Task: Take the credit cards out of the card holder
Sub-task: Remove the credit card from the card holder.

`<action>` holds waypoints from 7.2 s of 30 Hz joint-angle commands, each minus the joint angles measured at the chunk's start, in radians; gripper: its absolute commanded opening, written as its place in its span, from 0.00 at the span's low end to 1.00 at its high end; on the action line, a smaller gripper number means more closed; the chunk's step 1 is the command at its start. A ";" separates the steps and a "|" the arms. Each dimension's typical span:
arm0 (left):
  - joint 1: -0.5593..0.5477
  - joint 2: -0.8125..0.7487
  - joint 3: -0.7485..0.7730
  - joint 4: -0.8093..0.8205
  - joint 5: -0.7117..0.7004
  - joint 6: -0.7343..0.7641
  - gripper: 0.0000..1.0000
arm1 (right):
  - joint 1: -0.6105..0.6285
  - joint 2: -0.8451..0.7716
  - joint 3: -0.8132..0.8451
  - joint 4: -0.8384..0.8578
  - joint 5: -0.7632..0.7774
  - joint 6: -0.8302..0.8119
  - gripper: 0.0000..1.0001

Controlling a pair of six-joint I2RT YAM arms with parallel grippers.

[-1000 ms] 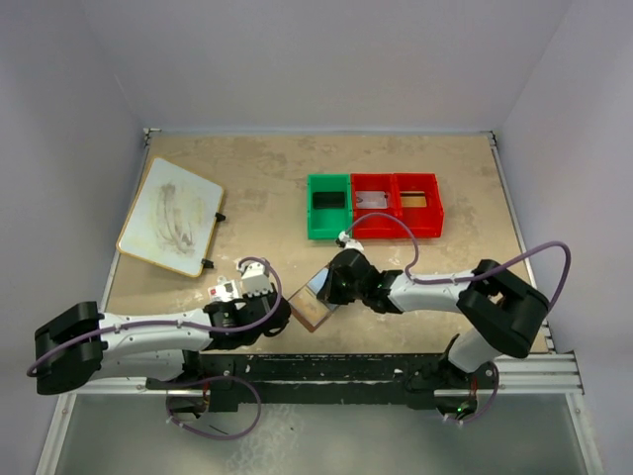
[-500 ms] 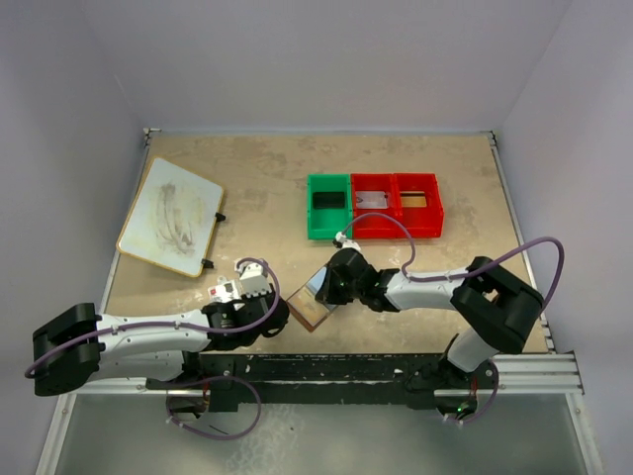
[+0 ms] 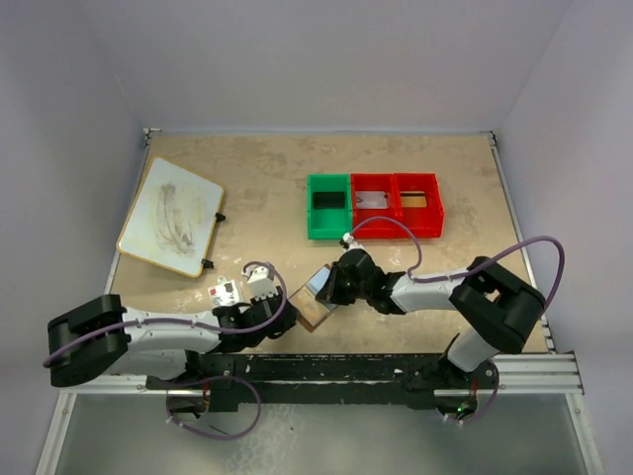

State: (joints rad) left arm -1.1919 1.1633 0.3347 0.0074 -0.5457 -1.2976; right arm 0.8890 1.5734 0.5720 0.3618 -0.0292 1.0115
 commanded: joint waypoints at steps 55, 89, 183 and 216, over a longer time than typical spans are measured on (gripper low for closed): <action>0.004 0.149 0.220 0.098 -0.018 0.132 0.20 | -0.024 -0.104 -0.093 -0.020 -0.086 -0.073 0.25; 0.015 0.183 0.107 0.038 -0.038 0.046 0.16 | -0.093 -0.151 -0.206 0.192 -0.196 -0.037 0.32; 0.007 0.237 0.135 -0.103 0.039 0.016 0.00 | -0.004 0.023 -0.407 0.777 -0.251 0.412 0.27; 0.000 0.238 0.096 -0.105 0.128 -0.032 0.00 | 0.054 0.145 -0.390 0.873 -0.075 0.629 0.24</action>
State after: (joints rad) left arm -1.1786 1.3750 0.4767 -0.0086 -0.5308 -1.3182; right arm 0.9493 1.7329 0.1493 1.2327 -0.2432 1.6058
